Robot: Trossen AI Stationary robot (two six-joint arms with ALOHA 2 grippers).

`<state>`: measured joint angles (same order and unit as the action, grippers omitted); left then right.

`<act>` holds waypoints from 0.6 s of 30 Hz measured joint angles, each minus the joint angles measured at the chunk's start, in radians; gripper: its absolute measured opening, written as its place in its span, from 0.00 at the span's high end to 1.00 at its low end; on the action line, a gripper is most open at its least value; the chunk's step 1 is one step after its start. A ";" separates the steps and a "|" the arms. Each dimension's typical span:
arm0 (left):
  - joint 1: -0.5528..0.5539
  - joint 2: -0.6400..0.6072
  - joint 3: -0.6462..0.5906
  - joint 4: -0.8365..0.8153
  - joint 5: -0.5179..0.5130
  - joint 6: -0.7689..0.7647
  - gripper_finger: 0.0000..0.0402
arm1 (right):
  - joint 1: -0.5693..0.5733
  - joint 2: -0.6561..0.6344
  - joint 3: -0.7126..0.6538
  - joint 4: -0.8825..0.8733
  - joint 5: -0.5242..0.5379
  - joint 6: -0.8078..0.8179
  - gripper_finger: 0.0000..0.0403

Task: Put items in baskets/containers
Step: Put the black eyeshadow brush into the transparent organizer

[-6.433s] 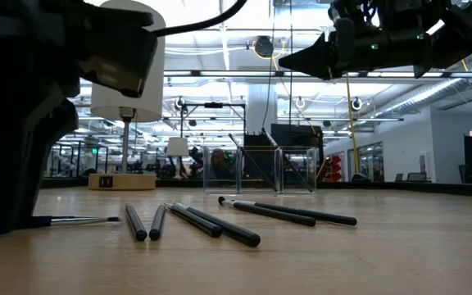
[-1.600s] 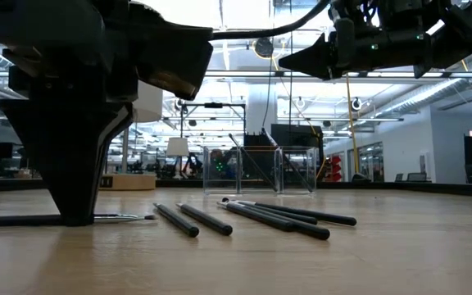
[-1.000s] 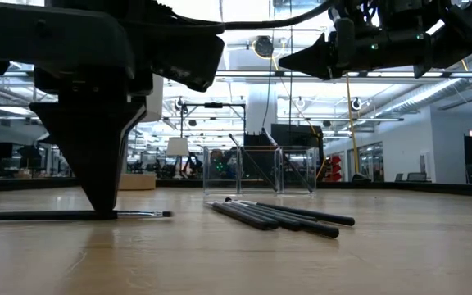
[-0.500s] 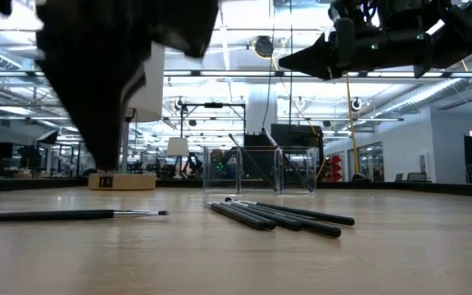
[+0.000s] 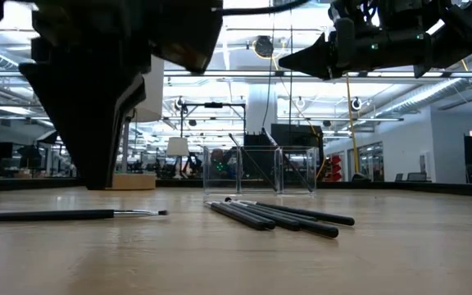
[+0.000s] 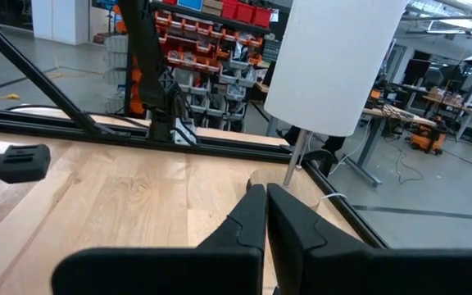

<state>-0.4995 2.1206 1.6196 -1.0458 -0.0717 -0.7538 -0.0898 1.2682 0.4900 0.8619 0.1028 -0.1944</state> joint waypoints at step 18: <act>0.032 0.018 -0.051 0.011 -0.007 0.040 0.71 | 0.000 0.000 0.000 -0.003 0.000 0.000 1.00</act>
<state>-0.4678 2.1384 1.5684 -1.0353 -0.0791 -0.7140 -0.0898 1.2680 0.4900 0.8588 0.1028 -0.1944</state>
